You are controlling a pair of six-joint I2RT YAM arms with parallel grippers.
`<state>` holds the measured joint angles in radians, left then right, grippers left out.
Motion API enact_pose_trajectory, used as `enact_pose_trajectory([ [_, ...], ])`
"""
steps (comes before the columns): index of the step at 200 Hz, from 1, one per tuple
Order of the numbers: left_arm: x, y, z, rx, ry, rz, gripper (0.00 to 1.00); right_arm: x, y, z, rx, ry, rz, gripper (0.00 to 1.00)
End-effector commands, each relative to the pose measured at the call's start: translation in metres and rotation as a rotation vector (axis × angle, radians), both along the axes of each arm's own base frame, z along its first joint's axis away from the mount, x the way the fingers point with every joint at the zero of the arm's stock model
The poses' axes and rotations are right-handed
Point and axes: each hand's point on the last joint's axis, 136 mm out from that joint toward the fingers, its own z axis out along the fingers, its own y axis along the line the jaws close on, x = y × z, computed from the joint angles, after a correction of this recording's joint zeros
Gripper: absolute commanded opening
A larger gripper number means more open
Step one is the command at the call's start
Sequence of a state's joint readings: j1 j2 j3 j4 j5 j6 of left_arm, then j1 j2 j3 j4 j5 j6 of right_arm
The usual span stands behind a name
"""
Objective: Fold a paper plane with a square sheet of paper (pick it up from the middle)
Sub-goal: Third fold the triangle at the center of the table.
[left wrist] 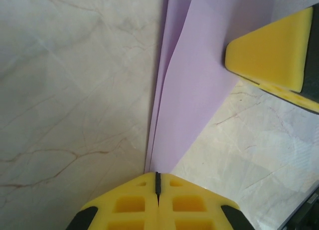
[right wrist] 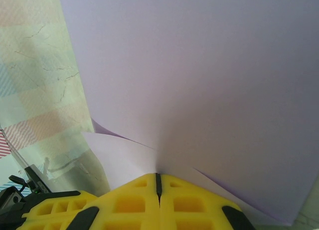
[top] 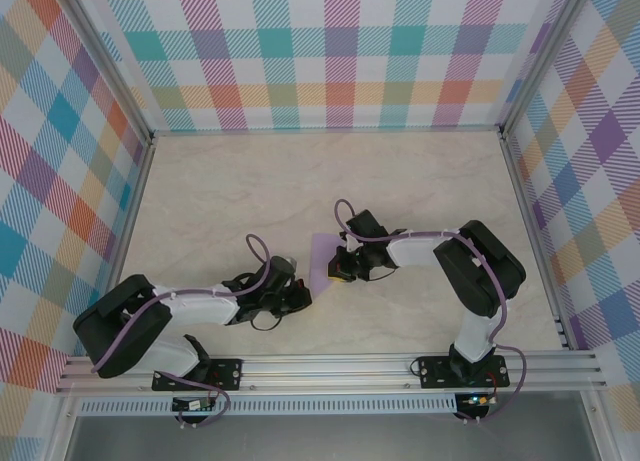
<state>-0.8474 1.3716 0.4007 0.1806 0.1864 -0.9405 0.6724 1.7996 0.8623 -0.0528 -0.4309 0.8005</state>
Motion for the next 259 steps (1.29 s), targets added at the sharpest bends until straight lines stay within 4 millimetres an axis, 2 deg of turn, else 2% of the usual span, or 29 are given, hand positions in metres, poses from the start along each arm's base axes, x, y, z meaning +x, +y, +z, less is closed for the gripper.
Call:
enact_pose_trajectory([
  [1, -0.032, 0.024, -0.020, 0.120, 0.111, -0.086, 0.00, -0.009, -0.043, -0.042, -0.221, 0.078, -0.077, 0.00],
  [24, -0.023, 0.023, -0.004, 0.139, 0.069, -0.102, 0.00, -0.008, -0.040, -0.038, -0.210, 0.077, -0.072, 0.00],
  [42, -0.007, 0.016, 0.020, 0.106, 0.016, -0.084, 0.00, -0.004, -0.034, -0.028, -0.181, 0.061, -0.068, 0.00],
  [71, 0.024, 0.001, 0.060, 0.045, -0.083, -0.036, 0.00, 0.012, -0.018, 0.009, -0.102, -0.009, -0.059, 0.00],
  [99, 0.045, -0.016, 0.075, 0.013, -0.122, -0.014, 0.00, 0.025, -0.008, 0.045, -0.042, -0.080, -0.062, 0.04],
  [112, 0.053, -0.025, 0.075, 0.001, -0.123, -0.008, 0.00, 0.027, -0.009, 0.053, -0.040, -0.096, -0.077, 0.12],
  [122, 0.057, -0.030, 0.073, 0.005, -0.115, -0.009, 0.00, 0.028, -0.013, 0.056, -0.043, -0.106, -0.092, 0.22],
  [134, 0.062, -0.030, 0.065, 0.042, -0.095, 0.002, 0.00, 0.029, -0.021, 0.057, -0.053, -0.110, -0.116, 0.33],
  [156, 0.066, -0.031, 0.053, 0.076, -0.074, 0.012, 0.00, 0.026, -0.038, 0.053, -0.072, -0.103, -0.159, 0.45],
  [171, 0.066, -0.032, 0.048, 0.085, -0.062, 0.010, 0.00, 0.024, -0.047, 0.049, -0.076, -0.094, -0.174, 0.47],
  [191, 0.068, -0.020, 0.035, 0.164, -0.042, 0.050, 0.00, 0.021, -0.051, 0.045, -0.072, -0.078, -0.173, 0.49],
  [213, 0.072, -0.007, 0.023, 0.250, -0.031, 0.091, 0.00, 0.019, -0.050, 0.040, -0.065, -0.063, -0.162, 0.50],
  [259, 0.068, -0.002, -0.002, 0.321, 0.038, 0.096, 0.00, 0.019, -0.042, 0.033, -0.036, -0.023, -0.157, 0.49],
])
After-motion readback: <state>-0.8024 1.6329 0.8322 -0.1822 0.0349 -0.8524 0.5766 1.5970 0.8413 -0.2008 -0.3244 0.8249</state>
